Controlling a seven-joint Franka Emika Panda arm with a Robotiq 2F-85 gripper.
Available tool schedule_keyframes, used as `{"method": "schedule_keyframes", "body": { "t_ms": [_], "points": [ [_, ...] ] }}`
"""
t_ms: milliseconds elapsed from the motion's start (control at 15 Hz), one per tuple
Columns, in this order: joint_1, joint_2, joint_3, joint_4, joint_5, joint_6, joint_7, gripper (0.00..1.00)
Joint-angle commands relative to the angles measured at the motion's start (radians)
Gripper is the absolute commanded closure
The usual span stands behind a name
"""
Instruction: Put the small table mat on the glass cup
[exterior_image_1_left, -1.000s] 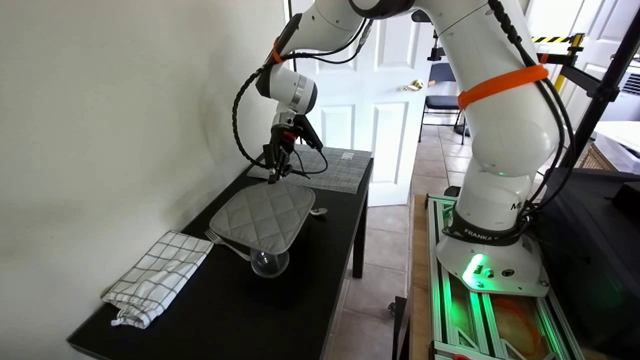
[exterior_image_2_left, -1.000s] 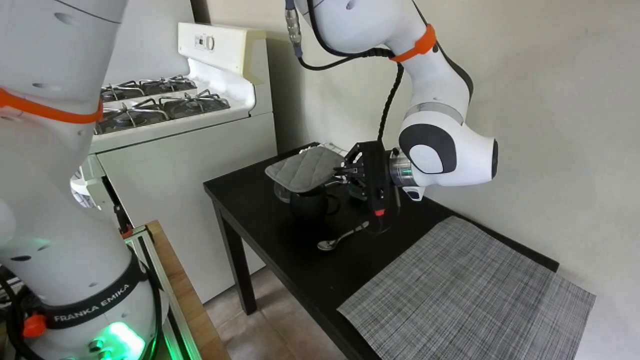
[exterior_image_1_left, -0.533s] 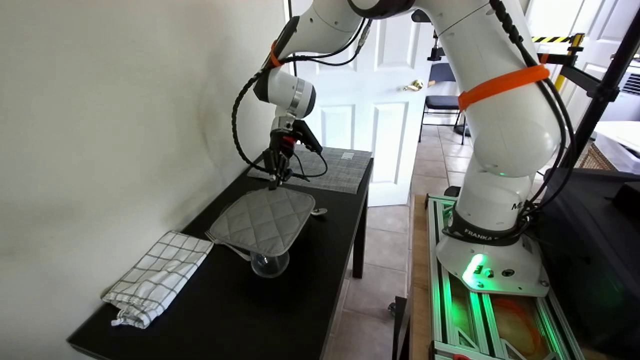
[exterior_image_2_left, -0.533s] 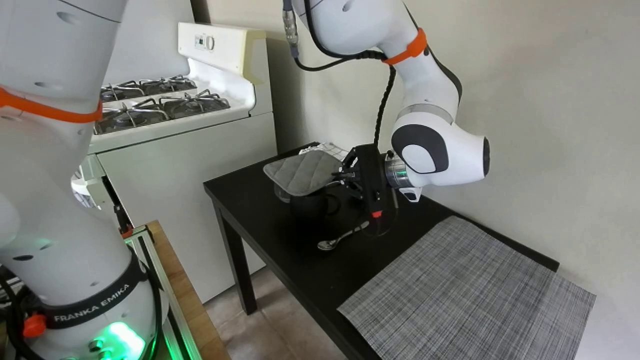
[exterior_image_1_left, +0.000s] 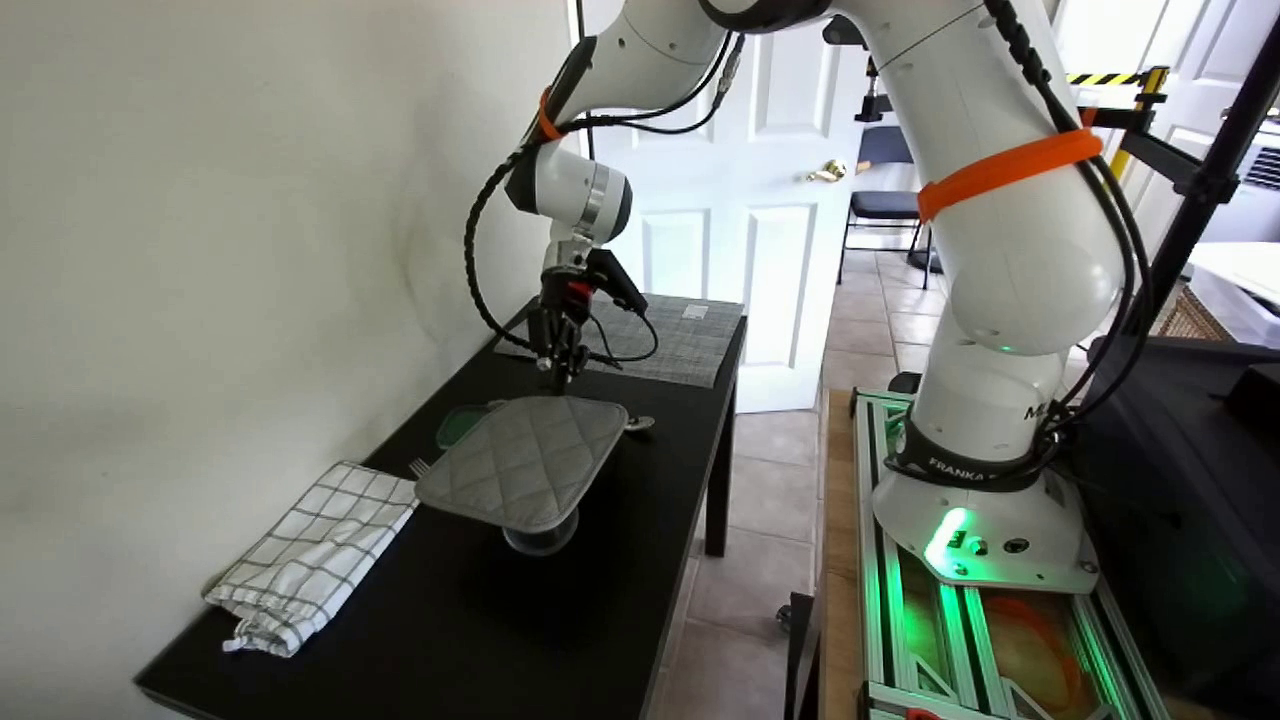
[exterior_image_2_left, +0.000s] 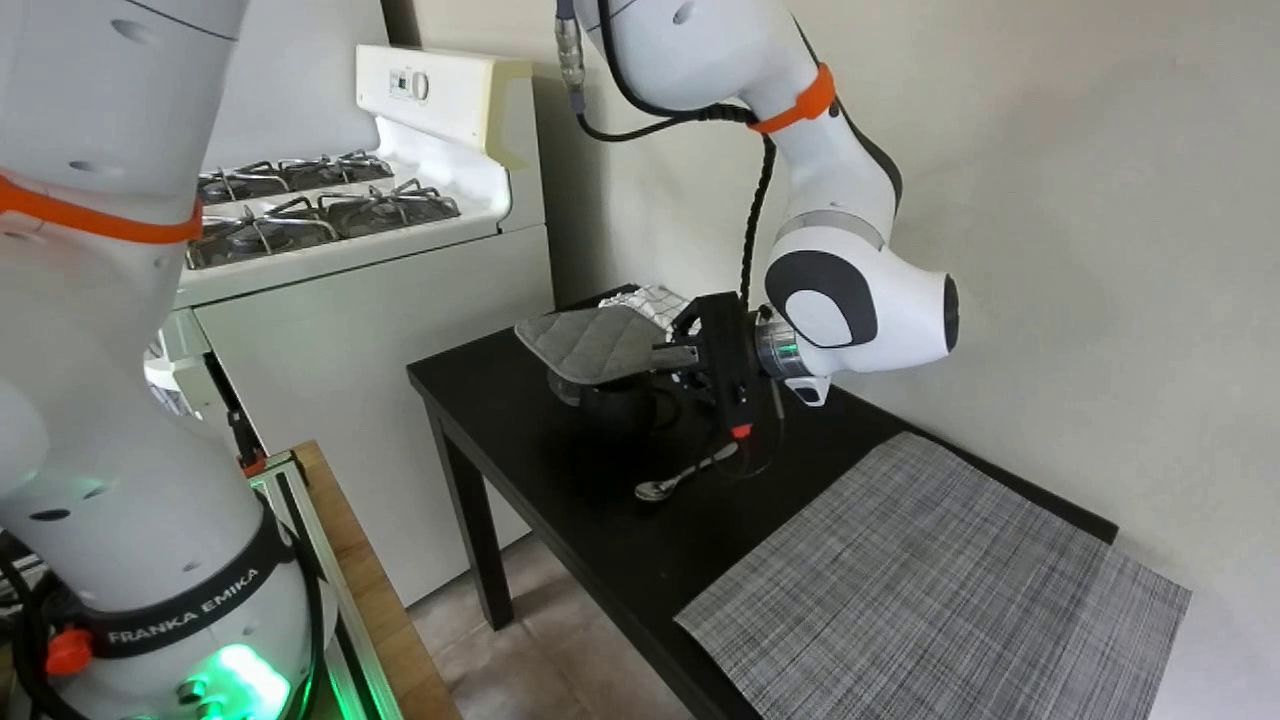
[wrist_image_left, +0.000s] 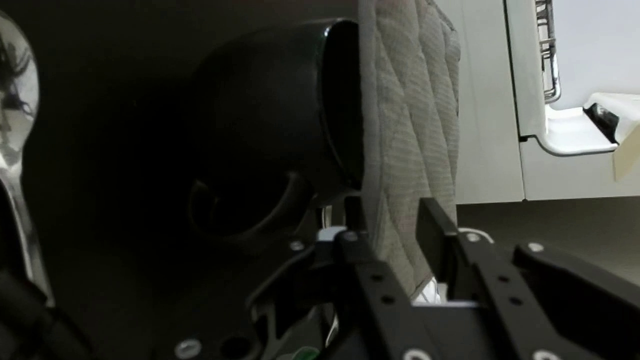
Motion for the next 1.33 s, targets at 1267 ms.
{"method": "schedule_keyframes", "body": {
  "t_ms": [1267],
  "points": [
    [0.115,-0.413,0.034,-0.263,-0.337,0.352,-0.016,0.0]
  ]
}}
